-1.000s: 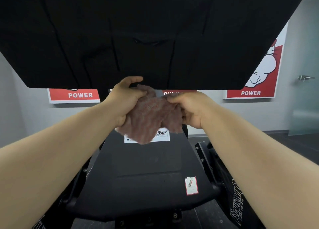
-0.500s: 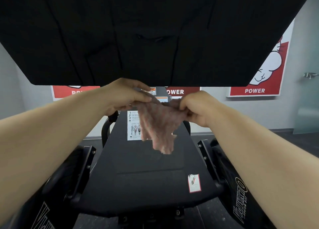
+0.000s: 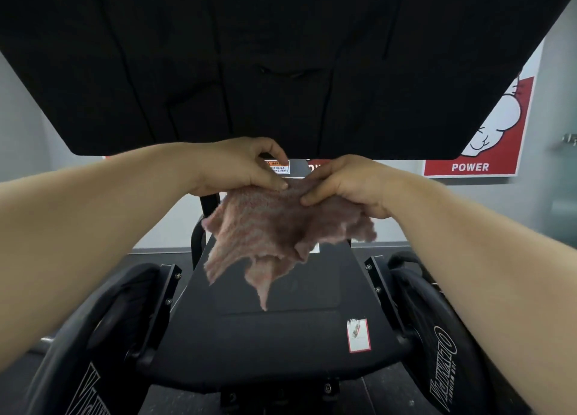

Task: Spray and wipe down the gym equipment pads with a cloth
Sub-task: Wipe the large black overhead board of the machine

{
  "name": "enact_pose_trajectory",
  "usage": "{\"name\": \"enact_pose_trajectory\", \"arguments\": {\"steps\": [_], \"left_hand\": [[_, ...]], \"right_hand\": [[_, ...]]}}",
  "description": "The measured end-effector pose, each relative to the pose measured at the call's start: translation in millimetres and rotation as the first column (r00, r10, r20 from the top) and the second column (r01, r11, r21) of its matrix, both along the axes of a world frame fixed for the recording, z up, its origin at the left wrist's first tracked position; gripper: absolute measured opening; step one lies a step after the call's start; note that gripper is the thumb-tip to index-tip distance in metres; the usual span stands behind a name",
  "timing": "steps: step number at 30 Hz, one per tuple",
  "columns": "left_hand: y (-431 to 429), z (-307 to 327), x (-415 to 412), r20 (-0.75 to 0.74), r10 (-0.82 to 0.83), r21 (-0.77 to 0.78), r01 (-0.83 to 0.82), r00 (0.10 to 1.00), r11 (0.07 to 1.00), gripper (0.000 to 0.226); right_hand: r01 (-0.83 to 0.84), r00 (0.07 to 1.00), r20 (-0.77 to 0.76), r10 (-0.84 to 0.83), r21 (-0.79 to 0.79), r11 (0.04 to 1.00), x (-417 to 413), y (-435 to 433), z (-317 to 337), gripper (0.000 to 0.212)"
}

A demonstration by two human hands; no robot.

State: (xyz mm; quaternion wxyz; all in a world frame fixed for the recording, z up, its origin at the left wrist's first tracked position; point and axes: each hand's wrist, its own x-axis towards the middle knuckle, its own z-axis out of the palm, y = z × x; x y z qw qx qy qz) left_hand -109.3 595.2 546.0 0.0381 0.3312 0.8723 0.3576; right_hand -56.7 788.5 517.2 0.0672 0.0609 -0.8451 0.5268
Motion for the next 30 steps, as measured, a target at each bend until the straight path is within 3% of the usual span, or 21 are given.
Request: {"name": "enact_pose_trajectory", "arguments": {"steps": [2,5,8,11,13,17,20,25,28,30], "left_hand": [[-6,3,-2,0.024,0.020,-0.114,-0.017,1.000,0.993,0.034],[-10,6,1,0.080,-0.002,-0.278,0.024,0.997,0.960,0.013],[-8,7,1,-0.148,0.037,-0.437,-0.099,0.988,0.894,0.006],[-5,8,-3,-0.280,0.094,-0.397,-0.204,0.955,0.895,0.012],[-11,8,-8,-0.208,0.117,-0.305,-0.178,0.971,0.935,0.018],[-27,3,-17,-0.024,0.081,-0.379,-0.084,0.996,0.922,0.009],[-30,-3,-23,-0.147,0.114,-0.442,-0.169,0.982,0.881,0.004],[-26,-3,-19,-0.147,0.213,-0.296,-0.249,0.966,0.922,0.019],[-18,-2,-15,0.095,0.342,-0.092,-0.334,0.935,0.938,0.025],[-7,-2,-8,0.291,0.333,0.030,-0.357,0.897,0.934,0.019]], "right_hand": [[0.007,1.000,0.028,-0.010,0.092,0.996,2,3,3,0.028],[0.001,0.998,0.066,-0.012,0.176,0.984,4,3,7,0.029],[-0.013,0.998,0.064,0.001,0.190,0.982,4,2,8,0.027],[-0.015,0.998,0.068,0.009,0.088,0.996,2,5,8,0.025],[0.009,0.998,0.060,-0.011,0.030,0.999,1,10,8,0.018],[0.138,0.990,-0.017,-0.138,0.183,0.973,2,19,7,0.013],[0.196,0.981,-0.059,-0.187,0.271,0.942,2,21,8,0.014],[0.227,0.974,-0.014,-0.227,0.153,0.962,4,26,5,0.017],[0.305,0.952,-0.019,-0.305,-0.002,0.952,2,19,0,0.017],[0.301,0.951,-0.032,-0.308,-0.135,0.944,0,6,-1,0.014]]}}
